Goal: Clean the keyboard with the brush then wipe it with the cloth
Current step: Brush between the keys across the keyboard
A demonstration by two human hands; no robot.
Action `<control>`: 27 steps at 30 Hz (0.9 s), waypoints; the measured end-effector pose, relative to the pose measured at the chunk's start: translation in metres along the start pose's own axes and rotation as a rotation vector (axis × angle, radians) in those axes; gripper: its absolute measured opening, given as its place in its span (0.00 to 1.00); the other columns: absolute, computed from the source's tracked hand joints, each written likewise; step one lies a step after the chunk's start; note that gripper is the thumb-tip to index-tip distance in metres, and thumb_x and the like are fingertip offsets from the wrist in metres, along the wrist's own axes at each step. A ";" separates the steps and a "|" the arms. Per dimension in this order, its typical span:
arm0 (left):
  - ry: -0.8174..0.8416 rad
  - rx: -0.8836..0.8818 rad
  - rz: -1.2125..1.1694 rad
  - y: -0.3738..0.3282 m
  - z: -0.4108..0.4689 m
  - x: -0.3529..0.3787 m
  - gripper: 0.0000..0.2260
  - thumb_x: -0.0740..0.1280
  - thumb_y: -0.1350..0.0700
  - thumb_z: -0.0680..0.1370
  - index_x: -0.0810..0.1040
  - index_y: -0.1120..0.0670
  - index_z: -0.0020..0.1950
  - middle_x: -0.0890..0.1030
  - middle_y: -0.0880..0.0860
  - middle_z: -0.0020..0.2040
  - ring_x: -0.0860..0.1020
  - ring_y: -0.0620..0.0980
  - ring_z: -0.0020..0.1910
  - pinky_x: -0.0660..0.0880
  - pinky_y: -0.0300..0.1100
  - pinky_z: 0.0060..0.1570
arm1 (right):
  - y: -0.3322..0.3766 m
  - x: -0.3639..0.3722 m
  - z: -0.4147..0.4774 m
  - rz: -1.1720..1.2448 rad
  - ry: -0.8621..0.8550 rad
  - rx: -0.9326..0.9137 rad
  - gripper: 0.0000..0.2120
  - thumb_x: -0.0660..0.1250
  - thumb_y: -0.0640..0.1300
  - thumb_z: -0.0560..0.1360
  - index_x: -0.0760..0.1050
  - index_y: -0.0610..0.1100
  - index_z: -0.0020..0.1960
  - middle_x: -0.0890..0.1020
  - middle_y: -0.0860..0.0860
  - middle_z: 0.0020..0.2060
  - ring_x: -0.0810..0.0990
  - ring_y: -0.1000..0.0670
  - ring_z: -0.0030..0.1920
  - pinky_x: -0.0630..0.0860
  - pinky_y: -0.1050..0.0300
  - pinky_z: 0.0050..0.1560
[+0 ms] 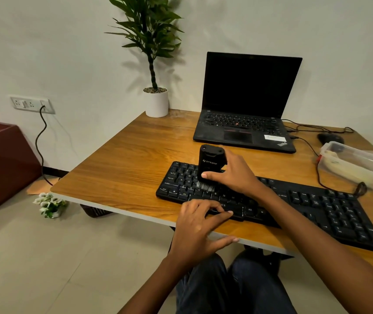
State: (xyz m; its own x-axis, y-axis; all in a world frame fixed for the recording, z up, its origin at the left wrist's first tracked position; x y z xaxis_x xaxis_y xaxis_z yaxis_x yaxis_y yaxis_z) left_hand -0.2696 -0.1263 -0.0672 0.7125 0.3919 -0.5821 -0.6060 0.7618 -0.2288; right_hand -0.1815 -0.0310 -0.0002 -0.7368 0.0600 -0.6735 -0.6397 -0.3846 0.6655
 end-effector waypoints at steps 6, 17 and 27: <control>0.006 -0.007 0.006 0.000 -0.001 0.000 0.21 0.67 0.35 0.71 0.80 0.46 0.56 0.77 0.46 0.53 0.72 0.46 0.52 0.65 0.40 0.50 | 0.005 0.010 -0.001 0.028 0.102 -0.015 0.30 0.76 0.45 0.66 0.69 0.44 0.64 0.76 0.54 0.51 0.74 0.56 0.51 0.71 0.74 0.45; -0.018 -0.002 -0.009 0.001 -0.001 0.000 0.21 0.66 0.34 0.71 0.80 0.46 0.56 0.76 0.45 0.53 0.73 0.46 0.52 0.65 0.40 0.51 | 0.005 0.003 -0.005 0.008 0.197 0.005 0.30 0.76 0.45 0.66 0.68 0.44 0.64 0.77 0.52 0.55 0.75 0.53 0.55 0.71 0.66 0.53; -0.011 -0.010 -0.001 0.001 -0.001 0.000 0.21 0.66 0.34 0.72 0.80 0.46 0.56 0.78 0.46 0.53 0.73 0.46 0.52 0.65 0.40 0.50 | 0.008 0.005 -0.004 -0.040 0.264 -0.002 0.30 0.76 0.46 0.66 0.68 0.44 0.64 0.75 0.53 0.54 0.74 0.54 0.55 0.70 0.69 0.50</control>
State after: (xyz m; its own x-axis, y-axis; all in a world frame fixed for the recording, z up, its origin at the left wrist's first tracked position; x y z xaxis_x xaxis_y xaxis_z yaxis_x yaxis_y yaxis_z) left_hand -0.2709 -0.1259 -0.0681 0.7169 0.3966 -0.5734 -0.6085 0.7573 -0.2370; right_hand -0.1895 -0.0374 0.0001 -0.6283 -0.1672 -0.7598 -0.6664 -0.3882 0.6365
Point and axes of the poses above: each hand's wrist, its own z-axis towards the middle knuckle, its own x-axis out of the palm, y = z × x, the point moved 8 cm from there along z, towards the middle knuckle
